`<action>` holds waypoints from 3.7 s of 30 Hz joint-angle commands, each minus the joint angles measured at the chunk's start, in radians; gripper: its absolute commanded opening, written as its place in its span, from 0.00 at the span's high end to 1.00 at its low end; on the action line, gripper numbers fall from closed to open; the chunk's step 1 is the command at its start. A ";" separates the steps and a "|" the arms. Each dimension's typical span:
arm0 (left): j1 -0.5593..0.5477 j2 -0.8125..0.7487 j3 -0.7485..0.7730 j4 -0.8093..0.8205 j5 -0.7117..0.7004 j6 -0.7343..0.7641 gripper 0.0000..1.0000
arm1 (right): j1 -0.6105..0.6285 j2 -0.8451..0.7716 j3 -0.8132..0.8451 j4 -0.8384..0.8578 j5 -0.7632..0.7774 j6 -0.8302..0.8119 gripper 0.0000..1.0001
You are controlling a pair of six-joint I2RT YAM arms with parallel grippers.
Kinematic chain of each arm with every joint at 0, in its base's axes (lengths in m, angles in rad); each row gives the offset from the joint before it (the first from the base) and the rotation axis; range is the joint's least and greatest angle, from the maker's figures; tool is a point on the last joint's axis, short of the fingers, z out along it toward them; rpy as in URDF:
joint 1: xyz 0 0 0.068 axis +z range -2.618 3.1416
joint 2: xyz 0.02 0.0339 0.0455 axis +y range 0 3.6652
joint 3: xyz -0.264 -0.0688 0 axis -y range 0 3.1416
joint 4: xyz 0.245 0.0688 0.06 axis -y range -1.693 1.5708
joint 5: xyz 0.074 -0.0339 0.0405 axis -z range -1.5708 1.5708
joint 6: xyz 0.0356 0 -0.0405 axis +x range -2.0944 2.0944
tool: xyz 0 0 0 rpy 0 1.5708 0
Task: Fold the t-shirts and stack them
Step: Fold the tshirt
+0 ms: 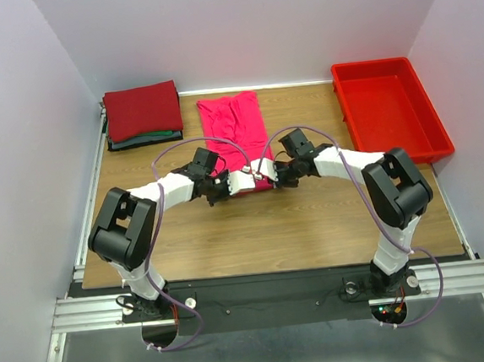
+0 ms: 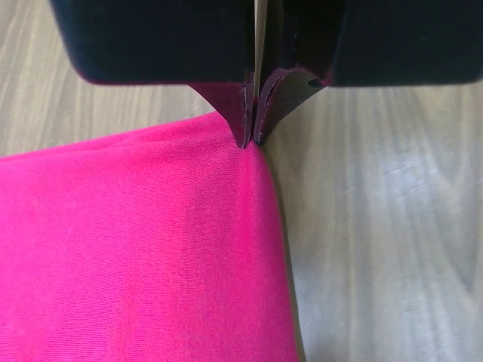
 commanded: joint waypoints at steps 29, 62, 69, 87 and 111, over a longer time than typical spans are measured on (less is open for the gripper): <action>-0.286 -0.671 -0.055 -0.618 0.241 0.007 1.00 | 0.328 -0.663 -0.098 -0.531 0.021 0.309 0.99; 0.197 0.197 0.774 -0.945 0.321 0.371 1.00 | -0.090 0.079 0.527 -0.507 -0.084 0.008 0.99; 0.206 0.366 0.810 -0.788 0.270 0.244 1.00 | -0.129 0.337 0.717 -0.505 -0.094 0.022 1.00; 0.221 0.391 0.873 -0.588 0.184 0.038 0.68 | -0.149 0.381 0.823 -0.496 -0.041 0.223 0.52; 0.279 0.268 0.412 -0.002 0.597 -1.022 0.69 | -0.216 0.530 0.903 -0.465 -0.551 1.039 0.75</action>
